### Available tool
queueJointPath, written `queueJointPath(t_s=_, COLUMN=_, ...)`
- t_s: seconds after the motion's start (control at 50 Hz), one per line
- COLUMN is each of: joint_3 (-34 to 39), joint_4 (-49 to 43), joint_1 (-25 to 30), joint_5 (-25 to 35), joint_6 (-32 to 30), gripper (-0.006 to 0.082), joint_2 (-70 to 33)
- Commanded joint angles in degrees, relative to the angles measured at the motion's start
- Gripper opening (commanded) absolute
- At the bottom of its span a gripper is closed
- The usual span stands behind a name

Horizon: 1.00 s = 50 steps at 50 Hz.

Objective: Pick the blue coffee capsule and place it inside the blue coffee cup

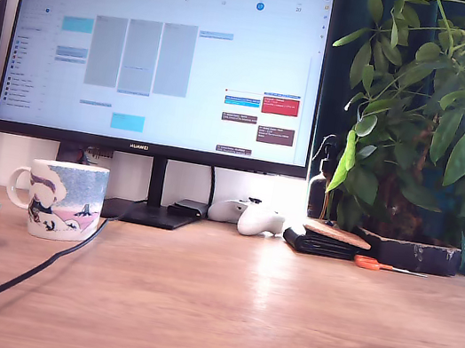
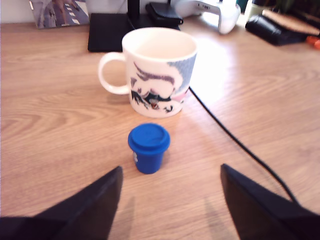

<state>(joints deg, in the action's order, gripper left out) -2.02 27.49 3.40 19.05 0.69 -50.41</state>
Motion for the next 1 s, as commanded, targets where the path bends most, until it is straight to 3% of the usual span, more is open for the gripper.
queueJointPath(t_s=0.0, joint_3=0.07, joint_4=3.08, joint_1=0.15, joint_5=-0.02, joint_6=-0.76, gripper=0.0657, joint_2=-2.71)
queueJointPath(t_s=0.2, joint_3=-0.87, joint_4=11.3, joint_1=0.13, joint_5=-0.04, joint_6=-0.79, gripper=0.0645, joint_2=-12.07)
queueJointPath(t_s=0.74, joint_3=-11.45, joint_4=17.99, joint_1=0.15, joint_5=1.73, joint_6=-2.71, gripper=0.0639, joint_2=-35.89)
queueJointPath(t_s=0.86, joint_3=-14.05, joint_4=17.9, joint_1=0.15, joint_5=2.67, joint_6=-2.69, gripper=0.052, joint_2=-39.69)
queueJointPath(t_s=0.98, joint_3=-15.06, joint_4=17.53, joint_1=0.15, joint_5=3.23, joint_6=-2.4, gripper=0.0235, joint_2=-40.94)
